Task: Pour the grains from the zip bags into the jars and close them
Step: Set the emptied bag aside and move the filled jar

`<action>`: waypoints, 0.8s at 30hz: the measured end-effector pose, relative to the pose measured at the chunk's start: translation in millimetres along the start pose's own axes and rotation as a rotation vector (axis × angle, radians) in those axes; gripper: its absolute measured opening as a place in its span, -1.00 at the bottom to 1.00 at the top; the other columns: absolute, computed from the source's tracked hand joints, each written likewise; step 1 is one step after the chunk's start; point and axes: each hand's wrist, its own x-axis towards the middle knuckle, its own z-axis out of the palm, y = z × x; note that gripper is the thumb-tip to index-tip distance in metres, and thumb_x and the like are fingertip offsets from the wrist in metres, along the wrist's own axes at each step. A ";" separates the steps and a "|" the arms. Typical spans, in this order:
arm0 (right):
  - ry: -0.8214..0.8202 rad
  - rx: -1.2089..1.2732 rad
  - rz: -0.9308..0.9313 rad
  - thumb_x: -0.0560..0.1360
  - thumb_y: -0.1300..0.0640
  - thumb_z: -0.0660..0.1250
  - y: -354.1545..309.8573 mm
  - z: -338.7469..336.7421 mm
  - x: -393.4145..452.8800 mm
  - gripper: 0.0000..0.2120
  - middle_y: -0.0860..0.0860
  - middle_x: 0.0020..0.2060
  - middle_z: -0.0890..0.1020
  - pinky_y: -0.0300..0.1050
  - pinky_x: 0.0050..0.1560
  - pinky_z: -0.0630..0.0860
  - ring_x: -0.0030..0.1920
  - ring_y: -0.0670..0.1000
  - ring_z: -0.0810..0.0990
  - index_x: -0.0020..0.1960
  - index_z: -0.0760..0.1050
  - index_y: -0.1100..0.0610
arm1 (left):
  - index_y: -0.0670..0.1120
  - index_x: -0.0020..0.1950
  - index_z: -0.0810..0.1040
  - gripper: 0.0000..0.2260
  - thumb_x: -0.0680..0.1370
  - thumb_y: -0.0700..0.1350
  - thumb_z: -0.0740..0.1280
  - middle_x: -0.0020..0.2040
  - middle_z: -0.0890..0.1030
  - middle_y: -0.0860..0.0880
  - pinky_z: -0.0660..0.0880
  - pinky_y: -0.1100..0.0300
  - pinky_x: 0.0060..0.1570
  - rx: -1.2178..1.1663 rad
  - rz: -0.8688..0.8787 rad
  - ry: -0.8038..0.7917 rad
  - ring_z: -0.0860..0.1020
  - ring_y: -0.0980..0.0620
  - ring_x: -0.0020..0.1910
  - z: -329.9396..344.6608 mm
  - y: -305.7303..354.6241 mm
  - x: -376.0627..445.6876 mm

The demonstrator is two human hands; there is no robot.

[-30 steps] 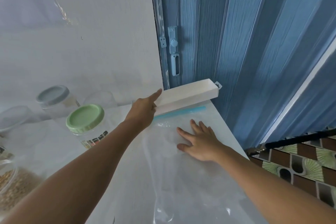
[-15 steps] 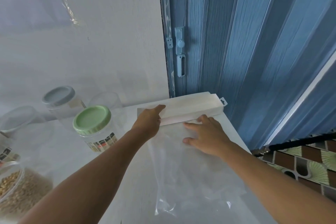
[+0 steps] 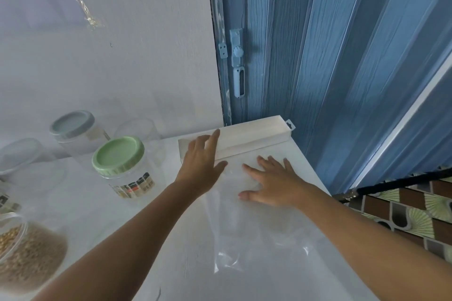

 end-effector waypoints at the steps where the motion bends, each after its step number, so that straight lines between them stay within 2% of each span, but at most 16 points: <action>1: 0.016 0.004 -0.003 0.50 -0.58 0.04 -0.1 -3.1 -4.4 -0.15 0.03 0.69 -0.17 0.26 0.61 -0.33 0.68 0.12 -0.26 0.67 -0.14 -0.29 | 0.05 0.70 -0.01 -0.29 0.67 0.13 0.31 0.62 0.20 -0.08 0.24 -0.07 0.54 -0.022 0.018 0.027 0.16 -0.12 0.59 -2.8 6.3 -15.3; 3: 0.080 0.029 -0.009 0.56 -0.52 -0.03 0.6 -9.8 -17.2 -0.24 0.00 0.70 -0.11 0.23 0.62 -0.33 0.68 0.09 -0.22 0.67 -0.06 -0.27 | 0.07 0.69 0.00 -0.33 0.67 0.22 0.21 0.64 0.16 -0.02 0.18 -0.01 0.58 -0.083 0.067 0.011 0.12 -0.05 0.61 -8.9 16.4 -51.2; 5: 0.141 0.074 -0.017 0.61 -0.46 -0.05 2.5 -13.3 -32.9 -0.31 -0.02 0.70 -0.04 0.16 0.64 -0.28 0.69 0.05 -0.15 0.67 0.03 -0.25 | 0.13 0.69 -0.03 -0.31 0.64 0.35 0.10 0.67 0.09 0.07 0.10 0.07 0.58 -0.126 0.087 -0.104 0.06 0.04 0.64 -12.6 20.7 -86.9; 8: 0.135 0.083 -0.024 0.63 -0.43 -0.07 7.1 -4.8 -59.3 -0.34 -0.02 0.70 0.00 0.10 0.65 -0.18 0.69 0.04 -0.11 0.67 0.03 -0.23 | 0.24 0.68 -0.20 -0.18 0.53 0.58 -0.05 0.69 -0.17 0.19 -0.15 0.08 0.62 -0.059 0.125 -0.333 -0.23 0.15 0.66 -3.3 16.3 -119.8; 10: 0.081 0.040 -0.017 0.61 -0.46 -0.10 10.2 7.3 -73.1 -0.30 -0.02 0.70 -0.07 0.11 0.65 -0.18 0.69 0.05 -0.18 0.68 -0.05 -0.24 | 0.24 0.66 -0.29 -0.10 0.46 0.65 -0.12 0.65 -0.33 0.17 -0.30 0.09 0.59 0.036 0.150 -0.417 -0.39 0.17 0.61 9.8 9.7 -127.9; 13: -0.018 0.004 0.006 0.52 -0.58 -0.16 14.2 28.8 -81.3 -0.17 -0.06 0.67 -0.29 0.14 0.64 -0.29 0.65 0.00 -0.35 0.66 -0.25 -0.26 | 0.17 0.64 -0.37 -0.05 0.44 0.66 -0.17 0.62 -0.44 0.11 -0.33 0.06 0.61 0.165 0.173 -0.449 -0.48 0.14 0.57 22.8 0.0 -131.0; 16: 0.017 -0.038 -0.017 0.49 -0.61 -0.18 18.0 50.7 -80.7 -0.13 -0.05 0.62 -0.43 0.16 0.62 -0.35 0.61 0.00 -0.47 0.64 -0.37 -0.25 | 0.18 0.61 -0.43 -0.06 0.44 0.66 -0.17 0.59 -0.50 0.11 -0.31 0.01 0.63 0.221 0.192 -0.450 -0.52 0.14 0.55 26.6 -6.3 -133.6; 21: 0.111 -0.084 -0.043 0.41 -0.70 -0.17 22.7 64.0 -79.7 -0.04 -0.07 0.61 -0.44 0.17 0.62 -0.37 0.60 0.00 -0.49 0.63 -0.40 -0.27 | 0.15 0.59 -0.50 -0.04 0.45 0.65 -0.14 0.57 -0.54 0.09 -0.34 0.00 0.62 0.297 0.214 -0.454 -0.54 0.10 0.55 29.1 -10.2 -138.0; 24: 0.112 -0.092 -0.044 0.38 -0.72 -0.18 23.7 64.0 -79.8 0.00 -0.06 0.61 -0.44 0.17 0.61 -0.38 0.60 0.00 -0.49 0.63 -0.40 -0.26 | 0.17 0.61 -0.45 -0.04 0.45 0.66 -0.11 0.59 -0.51 0.10 -0.40 -0.01 0.59 0.276 0.215 -0.462 -0.52 0.11 0.55 27.1 -11.2 -135.8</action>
